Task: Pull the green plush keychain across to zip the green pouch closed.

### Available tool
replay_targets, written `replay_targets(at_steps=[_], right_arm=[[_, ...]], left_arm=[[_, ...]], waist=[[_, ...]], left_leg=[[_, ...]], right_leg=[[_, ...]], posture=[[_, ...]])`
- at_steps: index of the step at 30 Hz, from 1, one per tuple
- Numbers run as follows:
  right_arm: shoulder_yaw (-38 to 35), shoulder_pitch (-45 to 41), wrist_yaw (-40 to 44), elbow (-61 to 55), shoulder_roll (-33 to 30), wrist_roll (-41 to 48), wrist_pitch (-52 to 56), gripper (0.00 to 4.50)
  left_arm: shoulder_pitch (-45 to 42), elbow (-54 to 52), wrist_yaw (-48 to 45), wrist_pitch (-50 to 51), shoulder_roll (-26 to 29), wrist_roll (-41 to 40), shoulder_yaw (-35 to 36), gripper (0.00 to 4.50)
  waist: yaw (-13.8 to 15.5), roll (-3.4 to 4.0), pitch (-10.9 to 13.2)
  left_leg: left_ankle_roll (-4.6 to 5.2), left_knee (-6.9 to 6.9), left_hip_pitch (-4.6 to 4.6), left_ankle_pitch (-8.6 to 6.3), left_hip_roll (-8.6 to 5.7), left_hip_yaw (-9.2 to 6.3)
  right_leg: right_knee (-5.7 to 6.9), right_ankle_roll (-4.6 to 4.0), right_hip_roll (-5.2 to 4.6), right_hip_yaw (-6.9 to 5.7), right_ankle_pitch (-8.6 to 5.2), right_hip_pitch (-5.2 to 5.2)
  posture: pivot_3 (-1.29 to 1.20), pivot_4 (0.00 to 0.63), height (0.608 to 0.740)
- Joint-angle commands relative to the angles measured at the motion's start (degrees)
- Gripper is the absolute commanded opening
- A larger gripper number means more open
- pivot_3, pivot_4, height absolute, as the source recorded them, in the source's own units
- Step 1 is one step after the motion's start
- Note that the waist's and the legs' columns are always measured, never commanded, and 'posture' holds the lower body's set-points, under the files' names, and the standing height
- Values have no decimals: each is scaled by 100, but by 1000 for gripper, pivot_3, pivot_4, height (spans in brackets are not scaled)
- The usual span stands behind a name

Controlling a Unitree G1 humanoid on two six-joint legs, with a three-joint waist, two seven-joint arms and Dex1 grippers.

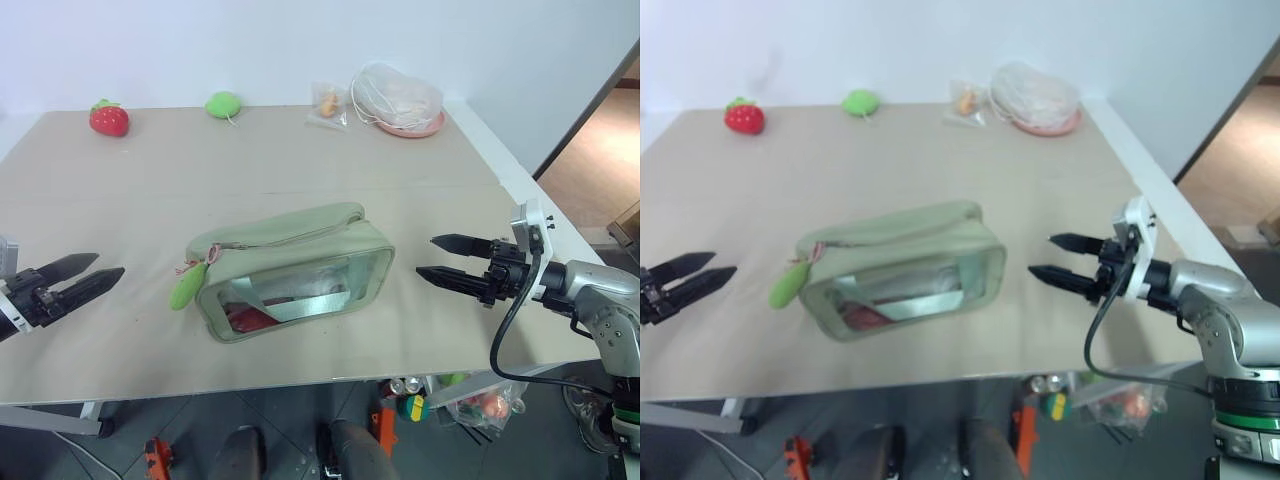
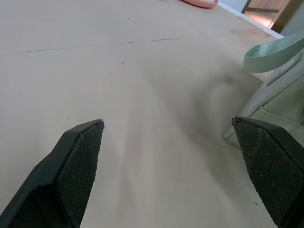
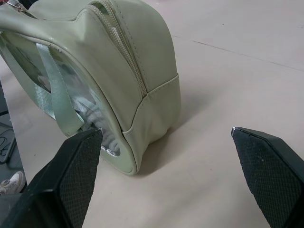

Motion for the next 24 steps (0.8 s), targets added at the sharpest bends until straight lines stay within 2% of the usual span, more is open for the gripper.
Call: replay_targets(at_steps=[1, 4, 7, 11, 19, 23, 24], right_arm=[[-27, -202, 83, -36, -71, 6, -120, 4500], [101, -457, 239, -38, -133, -36, -167, 4500], [221, -808, 376, -29, -125, 0, -151, 4500], [407, -1125, 573, -365, -17, 285, 66, 4500], [1484, -1561, 872, -267, 438, -211, -261, 4500], [1837, -1888, 1031, 207, 772, -494, -523, 4500], [1848, -1966, 1056, 343, 857, -513, -567, 4091]], left_arm=[[-380, -395, 100, 345, 165, -297, -15, 4468], [-1071, -869, 179, 1136, 316, -955, -124, 4468], [-1525, -1202, 208, 1546, 284, -1327, -292, 4468], [-1820, -1726, -209, 1877, 377, -1895, -422, 4468], [-2336, -1917, -366, 2058, 289, -2318, -754, 4468], [-2466, -1934, -317, 2024, 224, -2377, -874, 4468], [-2464, -1942, -311, 2014, 216, -2386, -881, 4500]], waist=[[3, 0, 0], [21, -10, 6], [11, -9, 6], [-68, -9, 6], [-68, -10, 6], [-72, -10, 6], [-71, -9, 6]], left_leg=[[0, 0, 0, 0, 0, 0], [0, 14, -9, 1, 0, -9], [0, 18, -5, 3, -3, 0], [6, 14, -2, -3, -9, 8], [8, 15, -3, -10, -9, 1], [8, 18, -1, -9, -9, 2], [8, 19, -1, -9, -9, 1]], right_leg=[[0, 0, 0, 0, 0, 0], [1, 8, 5, -8, 6, 2], [1, 18, 9, -4, 11, 7], [0, 31, 9, 22, 11, 3], [5, 28, 19, 9, 0, 4], [7, 25, 26, 9, 1, 5], [8, 24, 25, 11, 2, 5]], posture=[[0, 150, 740], [0, 150, 740], [0, 150, 740], [0, 150, 740], [0, 150, 740], [0, 150, 740], [0, 150, 740]])
